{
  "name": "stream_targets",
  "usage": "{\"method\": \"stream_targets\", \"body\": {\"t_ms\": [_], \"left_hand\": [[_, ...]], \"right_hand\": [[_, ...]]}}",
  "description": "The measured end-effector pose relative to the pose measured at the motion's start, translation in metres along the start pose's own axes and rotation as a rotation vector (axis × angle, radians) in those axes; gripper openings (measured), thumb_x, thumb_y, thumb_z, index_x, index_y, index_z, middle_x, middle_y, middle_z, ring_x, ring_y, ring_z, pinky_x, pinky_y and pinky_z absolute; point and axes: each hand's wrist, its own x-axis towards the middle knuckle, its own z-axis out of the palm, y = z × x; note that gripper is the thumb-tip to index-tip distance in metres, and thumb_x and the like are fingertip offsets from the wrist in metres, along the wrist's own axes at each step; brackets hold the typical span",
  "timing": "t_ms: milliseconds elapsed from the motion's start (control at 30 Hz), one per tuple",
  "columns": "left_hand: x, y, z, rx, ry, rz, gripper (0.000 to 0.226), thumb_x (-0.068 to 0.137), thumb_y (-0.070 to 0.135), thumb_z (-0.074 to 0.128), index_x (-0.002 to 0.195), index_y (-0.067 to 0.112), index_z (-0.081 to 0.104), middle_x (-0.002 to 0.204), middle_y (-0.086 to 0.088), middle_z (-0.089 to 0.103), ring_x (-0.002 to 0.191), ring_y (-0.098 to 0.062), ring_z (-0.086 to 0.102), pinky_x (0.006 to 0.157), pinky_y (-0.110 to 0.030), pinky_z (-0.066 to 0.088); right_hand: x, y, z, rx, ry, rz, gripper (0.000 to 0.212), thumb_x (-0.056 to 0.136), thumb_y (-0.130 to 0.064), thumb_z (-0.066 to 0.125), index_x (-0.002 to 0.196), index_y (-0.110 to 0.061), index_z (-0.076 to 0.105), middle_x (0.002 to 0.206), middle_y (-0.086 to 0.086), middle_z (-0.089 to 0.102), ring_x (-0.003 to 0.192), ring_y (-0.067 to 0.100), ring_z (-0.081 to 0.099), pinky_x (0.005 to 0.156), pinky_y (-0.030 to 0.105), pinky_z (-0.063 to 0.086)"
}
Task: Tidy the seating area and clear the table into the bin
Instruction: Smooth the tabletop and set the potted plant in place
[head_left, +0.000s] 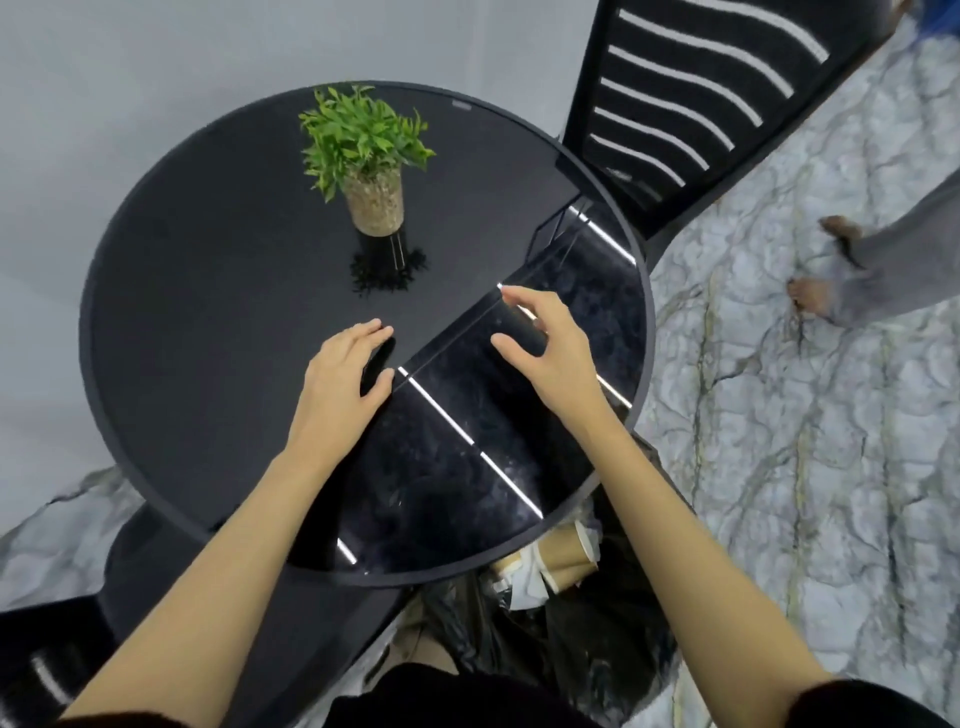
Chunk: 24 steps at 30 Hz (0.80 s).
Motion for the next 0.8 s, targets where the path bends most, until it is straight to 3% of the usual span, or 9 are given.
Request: {"method": "stream_targets", "body": {"t_ms": [133,267,433,600,700,800], "left_hand": [[0.008,-0.009,-0.002,0.009,-0.003,0.042,0.043,0.090,0.018,0.055,0.132,0.017,0.049,0.142,0.000,0.046,0.133,-0.018,0.037,0.112,-0.037,0.028],[0.009,-0.016,0.000,0.031,0.004,0.066,0.041,0.090,0.019,0.056,0.130,0.016,0.051,0.141,0.001,0.047,0.134,-0.015,0.036,0.110,-0.028,0.022],[0.011,-0.019,0.002,0.008,0.032,0.088,0.040,0.088,0.019,0.056,0.128,0.014,0.053,0.138,-0.001,0.051,0.130,-0.006,0.030,0.110,-0.028,0.023],[0.010,-0.021,0.004,0.025,0.046,0.088,0.044,0.087,0.031,0.042,0.127,0.016,0.053,0.137,0.001,0.053,0.129,-0.006,0.033,0.110,-0.028,0.026],[0.011,-0.021,0.004,0.024,0.053,0.083,0.045,0.087,0.033,0.042,0.127,0.017,0.054,0.136,0.002,0.053,0.129,-0.005,0.034,0.111,-0.026,0.025],[0.011,-0.022,0.005,0.032,0.053,0.088,0.045,0.087,0.033,0.041,0.127,0.017,0.053,0.136,0.002,0.053,0.129,-0.005,0.033,0.111,-0.027,0.025]], "right_hand": [[0.053,-0.012,0.025,-0.003,-0.044,-0.023,0.053,0.085,-0.017,0.065,0.133,-0.019,0.044,0.134,-0.001,0.050,0.128,0.011,0.044,0.109,0.027,0.033],[0.109,-0.021,0.051,-0.029,-0.089,-0.001,0.065,0.084,-0.018,0.066,0.141,-0.014,0.033,0.144,0.003,0.040,0.133,0.011,0.037,0.103,0.019,0.029],[0.160,-0.028,0.077,-0.020,-0.121,0.027,0.075,0.081,-0.019,0.070,0.141,-0.011,0.027,0.147,0.007,0.036,0.136,0.018,0.035,0.104,0.022,0.027],[0.178,-0.040,0.092,0.042,-0.123,0.107,0.066,0.078,-0.019,0.074,0.132,-0.007,0.038,0.136,0.009,0.048,0.124,0.022,0.046,0.092,0.020,0.034],[0.176,-0.045,0.093,0.053,-0.089,0.116,0.060,0.077,-0.016,0.074,0.127,-0.005,0.044,0.123,0.005,0.055,0.105,0.014,0.050,0.077,0.009,0.033],[0.166,-0.048,0.089,0.068,-0.035,0.098,0.056,0.075,-0.015,0.076,0.123,-0.005,0.048,0.115,0.003,0.057,0.100,0.010,0.048,0.069,0.005,0.037]]}}
